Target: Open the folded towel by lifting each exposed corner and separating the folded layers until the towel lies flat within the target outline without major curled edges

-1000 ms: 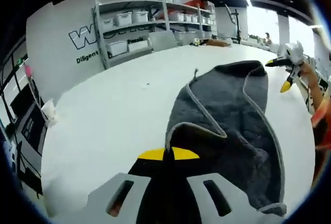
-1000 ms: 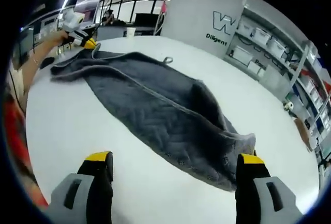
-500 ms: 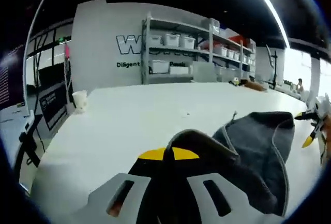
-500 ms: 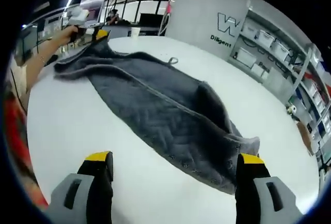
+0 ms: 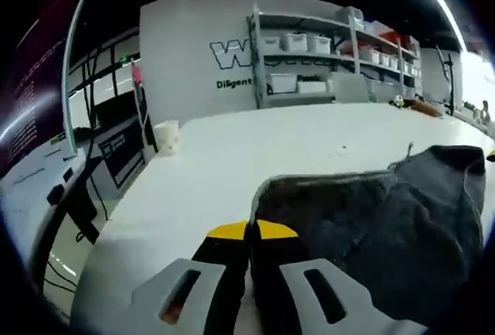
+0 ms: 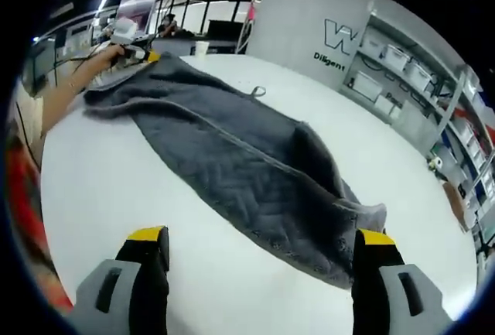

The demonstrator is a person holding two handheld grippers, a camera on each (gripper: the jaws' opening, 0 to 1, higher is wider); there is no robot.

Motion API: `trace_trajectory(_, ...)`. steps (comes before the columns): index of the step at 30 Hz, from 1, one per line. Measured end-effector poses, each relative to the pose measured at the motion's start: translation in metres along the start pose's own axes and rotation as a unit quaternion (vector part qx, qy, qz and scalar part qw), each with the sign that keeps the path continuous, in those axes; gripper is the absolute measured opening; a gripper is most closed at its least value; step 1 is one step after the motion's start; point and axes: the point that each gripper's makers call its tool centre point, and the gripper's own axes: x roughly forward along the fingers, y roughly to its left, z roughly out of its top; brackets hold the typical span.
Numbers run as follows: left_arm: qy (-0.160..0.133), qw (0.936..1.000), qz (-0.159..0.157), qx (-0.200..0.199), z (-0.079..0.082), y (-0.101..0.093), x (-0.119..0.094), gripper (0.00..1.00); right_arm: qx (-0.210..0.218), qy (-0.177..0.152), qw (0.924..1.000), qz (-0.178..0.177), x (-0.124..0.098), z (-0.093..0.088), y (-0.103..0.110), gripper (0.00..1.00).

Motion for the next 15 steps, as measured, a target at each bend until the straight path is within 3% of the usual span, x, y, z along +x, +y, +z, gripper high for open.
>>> trace_trajectory(15,0.046,0.9987,0.016,0.018,-0.033,0.004,0.022,0.01,0.003,0.003,1.0,0.001,0.001,-0.003,-0.003,0.99)
